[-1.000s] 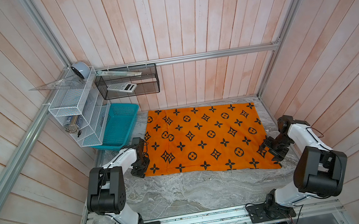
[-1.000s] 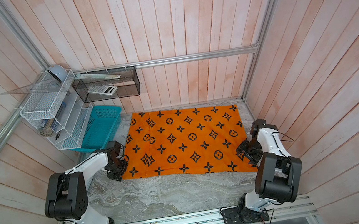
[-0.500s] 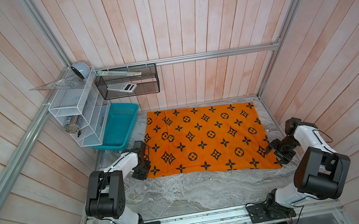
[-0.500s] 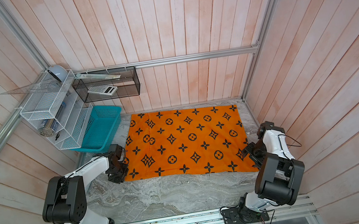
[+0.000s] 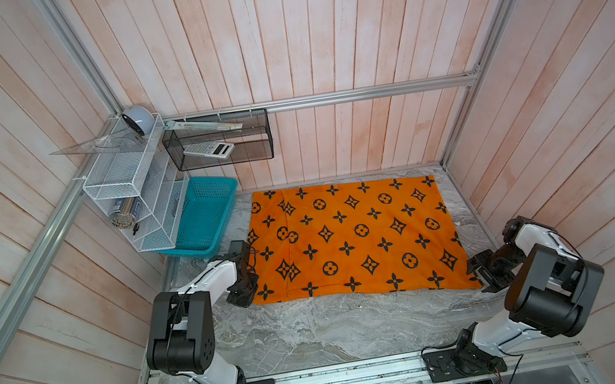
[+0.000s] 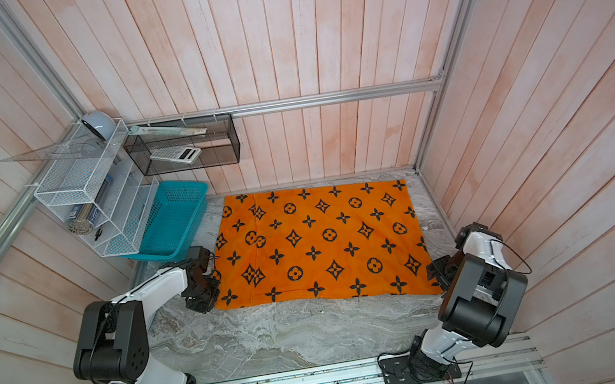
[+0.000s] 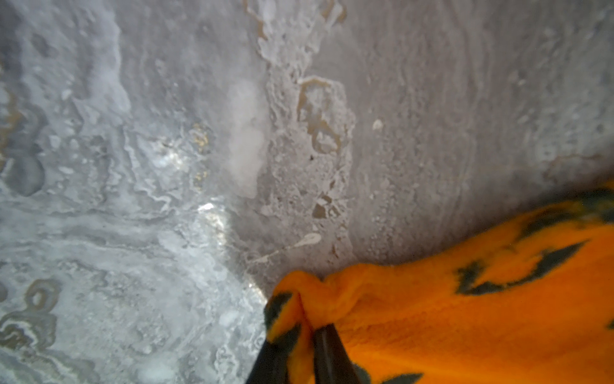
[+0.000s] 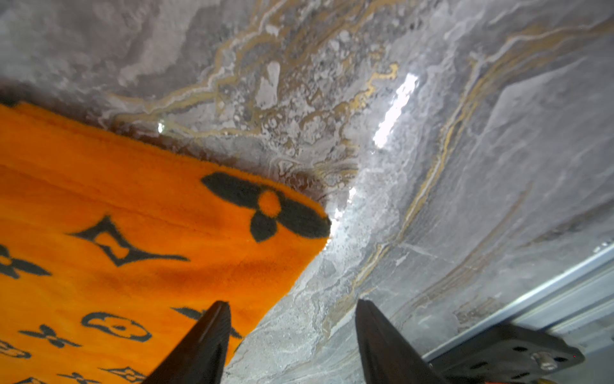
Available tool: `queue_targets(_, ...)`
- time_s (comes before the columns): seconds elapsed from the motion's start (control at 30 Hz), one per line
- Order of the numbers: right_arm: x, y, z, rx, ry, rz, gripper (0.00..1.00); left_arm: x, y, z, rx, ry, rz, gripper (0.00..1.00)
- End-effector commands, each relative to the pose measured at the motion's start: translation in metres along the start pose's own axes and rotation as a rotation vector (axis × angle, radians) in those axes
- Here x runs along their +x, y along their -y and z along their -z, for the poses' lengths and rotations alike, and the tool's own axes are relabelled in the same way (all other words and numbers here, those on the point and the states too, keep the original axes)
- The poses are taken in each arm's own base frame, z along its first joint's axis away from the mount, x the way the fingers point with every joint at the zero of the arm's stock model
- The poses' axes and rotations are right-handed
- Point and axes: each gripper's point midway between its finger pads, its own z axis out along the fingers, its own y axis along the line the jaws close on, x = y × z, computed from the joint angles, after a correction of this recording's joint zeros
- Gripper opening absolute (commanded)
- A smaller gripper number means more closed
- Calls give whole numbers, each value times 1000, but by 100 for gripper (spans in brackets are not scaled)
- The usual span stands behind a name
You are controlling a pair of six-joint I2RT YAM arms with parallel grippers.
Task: Roll up the pillowcase
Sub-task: Fold the pillowcase at the center of the board.
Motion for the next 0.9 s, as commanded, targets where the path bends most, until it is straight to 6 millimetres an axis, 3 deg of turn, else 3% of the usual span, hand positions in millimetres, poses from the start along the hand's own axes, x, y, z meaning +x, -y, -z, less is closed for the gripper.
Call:
queue_targets(0.0, -16, -1, -4, 19, 45, -43, 64, -6, -3, -6, -32, 17, -3, 18)
queue_targets(0.23, -18, 15, -25, 121, 21, -67, 55, -9, 3, -1, -18, 28, 10, 18)
queue_targets(0.47, -17, 21, -31, 137, 58, -63, 23, -9, 1, 2, -13, 39, 20, 15)
queue_targets(0.67, -11, 17, -28, 98, 62, -42, 0, -10, 0, 6, -4, 46, 21, 0)
queue_targets(0.77, -8, 9, -19, 44, 68, -32, 0, -11, 1, 14, 14, 60, 14, 0)
queue_targets(0.87, -10, -10, 4, -62, 109, -31, 0, -18, 10, 35, 65, 105, 5, 0)
